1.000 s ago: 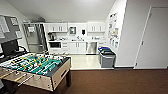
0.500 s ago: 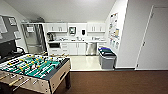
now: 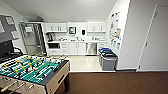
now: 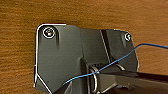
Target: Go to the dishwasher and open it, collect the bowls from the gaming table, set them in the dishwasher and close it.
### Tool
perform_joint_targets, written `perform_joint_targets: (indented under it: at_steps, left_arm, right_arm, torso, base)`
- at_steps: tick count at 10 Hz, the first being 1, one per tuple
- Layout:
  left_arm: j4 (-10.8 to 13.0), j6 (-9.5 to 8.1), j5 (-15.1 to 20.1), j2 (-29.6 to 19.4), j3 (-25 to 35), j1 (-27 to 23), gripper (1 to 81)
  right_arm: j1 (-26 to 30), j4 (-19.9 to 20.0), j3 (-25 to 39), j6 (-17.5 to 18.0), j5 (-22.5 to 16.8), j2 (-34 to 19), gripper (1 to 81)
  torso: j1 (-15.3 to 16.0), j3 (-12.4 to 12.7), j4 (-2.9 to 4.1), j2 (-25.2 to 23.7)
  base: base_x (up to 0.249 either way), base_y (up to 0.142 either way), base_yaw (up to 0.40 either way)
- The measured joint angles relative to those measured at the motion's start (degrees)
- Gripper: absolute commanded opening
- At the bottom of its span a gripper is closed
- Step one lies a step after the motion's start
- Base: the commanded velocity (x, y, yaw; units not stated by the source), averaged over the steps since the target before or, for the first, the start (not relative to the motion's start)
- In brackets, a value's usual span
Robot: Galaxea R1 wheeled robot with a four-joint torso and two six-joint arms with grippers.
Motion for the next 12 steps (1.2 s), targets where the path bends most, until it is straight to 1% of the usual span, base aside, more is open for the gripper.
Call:
perform_joint_targets:
  at_steps: [8, 12]
  left_arm:
    - [-0.01, -0.05, -0.04, 0.16, -0.09, -0.12, 81.1]
    - [-0.01, -0.05, -0.13, 0.79, -2.4, -0.12, 81.1]
  right_arm:
    - [0.35, 0.0, 0.0, 0.13, 0.09, -0.02, 81.1]
    - [0.38, 0.0, 0.0, 0.22, 1.35, -0.15, 81.1]
  torso:
    - [0.0, 0.0, 0.0, 0.0]
    - [0.0, 0.0, 0.0, 0.0]
  base:
    - [0.185, 0.0, 0.0]
    - [0.19, 0.0, 0.0]
